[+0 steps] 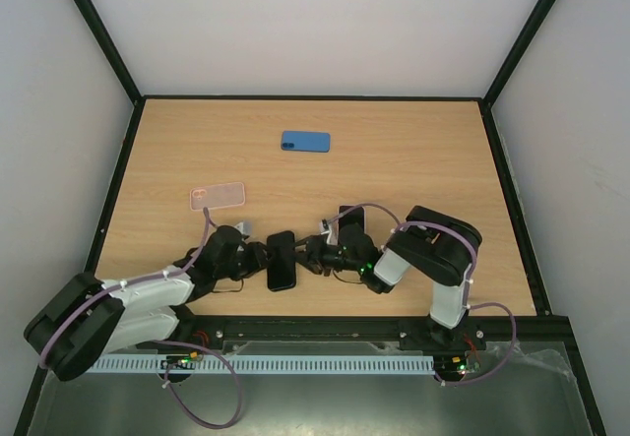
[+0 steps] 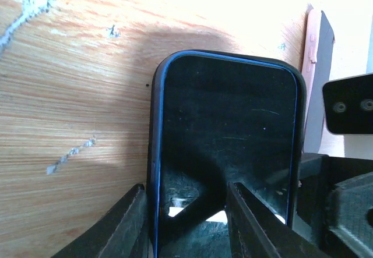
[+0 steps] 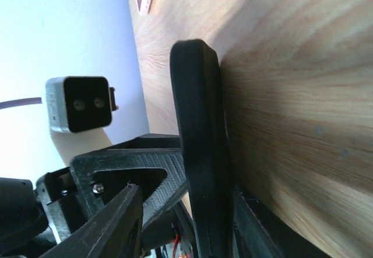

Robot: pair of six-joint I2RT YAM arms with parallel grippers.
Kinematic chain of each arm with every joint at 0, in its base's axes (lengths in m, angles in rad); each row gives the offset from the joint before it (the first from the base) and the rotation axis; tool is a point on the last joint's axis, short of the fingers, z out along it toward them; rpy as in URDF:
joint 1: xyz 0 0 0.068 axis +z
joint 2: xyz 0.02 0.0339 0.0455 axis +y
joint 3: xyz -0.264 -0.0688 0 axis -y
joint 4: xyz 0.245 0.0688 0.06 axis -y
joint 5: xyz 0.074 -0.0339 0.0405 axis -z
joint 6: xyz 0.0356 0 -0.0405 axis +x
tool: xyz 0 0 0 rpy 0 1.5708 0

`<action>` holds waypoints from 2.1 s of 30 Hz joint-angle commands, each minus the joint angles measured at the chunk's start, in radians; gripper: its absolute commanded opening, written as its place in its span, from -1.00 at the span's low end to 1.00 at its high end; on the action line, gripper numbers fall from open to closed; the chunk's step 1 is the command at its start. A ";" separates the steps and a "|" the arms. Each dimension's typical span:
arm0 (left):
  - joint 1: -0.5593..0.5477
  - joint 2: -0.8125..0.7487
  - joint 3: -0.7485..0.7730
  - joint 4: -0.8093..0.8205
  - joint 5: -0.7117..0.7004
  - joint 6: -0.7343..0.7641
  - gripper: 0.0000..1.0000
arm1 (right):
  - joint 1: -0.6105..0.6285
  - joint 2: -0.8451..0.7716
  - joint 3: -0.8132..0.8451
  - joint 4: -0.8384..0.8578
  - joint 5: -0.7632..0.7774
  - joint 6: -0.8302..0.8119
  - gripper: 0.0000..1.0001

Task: Put the phone into the phone case

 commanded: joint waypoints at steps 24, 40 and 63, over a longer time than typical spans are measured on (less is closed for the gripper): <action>0.118 -0.335 0.036 -0.120 0.182 0.013 0.62 | -0.035 -0.248 -0.007 -0.237 -0.057 -0.268 -0.81; 0.175 -0.527 0.125 0.088 0.436 -0.082 0.66 | -0.034 -0.697 -0.031 -0.208 -0.251 -0.197 -0.82; 0.174 -0.461 -0.017 0.659 0.467 -0.390 -0.43 | -0.034 -0.721 -0.066 -0.007 -0.267 -0.047 -0.82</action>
